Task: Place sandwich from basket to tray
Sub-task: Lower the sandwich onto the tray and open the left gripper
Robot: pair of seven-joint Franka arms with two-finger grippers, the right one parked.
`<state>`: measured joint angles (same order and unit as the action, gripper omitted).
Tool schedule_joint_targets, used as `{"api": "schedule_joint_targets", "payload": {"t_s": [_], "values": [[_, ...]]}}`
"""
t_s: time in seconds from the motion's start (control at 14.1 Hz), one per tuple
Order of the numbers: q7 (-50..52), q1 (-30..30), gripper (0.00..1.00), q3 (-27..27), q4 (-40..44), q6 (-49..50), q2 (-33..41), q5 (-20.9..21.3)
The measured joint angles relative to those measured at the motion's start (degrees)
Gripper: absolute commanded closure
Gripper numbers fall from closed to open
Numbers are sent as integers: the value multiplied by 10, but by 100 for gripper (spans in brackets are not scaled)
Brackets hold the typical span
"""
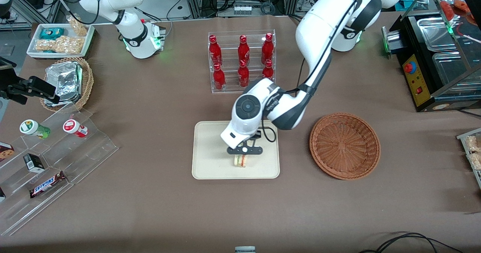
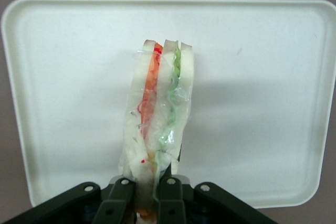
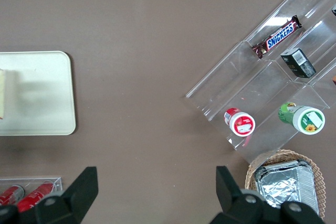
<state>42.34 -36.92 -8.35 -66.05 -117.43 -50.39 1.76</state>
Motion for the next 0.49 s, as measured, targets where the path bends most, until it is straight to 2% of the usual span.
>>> {"api": "schedule_joint_targets", "payload": {"t_s": [0.35,0.42,0.49], "values": [[77,-10,91,1,5,-19,-26,0],[88,-10,88,2,6,-20,-28,0],[94,-10,74,2,6,-22,-29,0]]}}
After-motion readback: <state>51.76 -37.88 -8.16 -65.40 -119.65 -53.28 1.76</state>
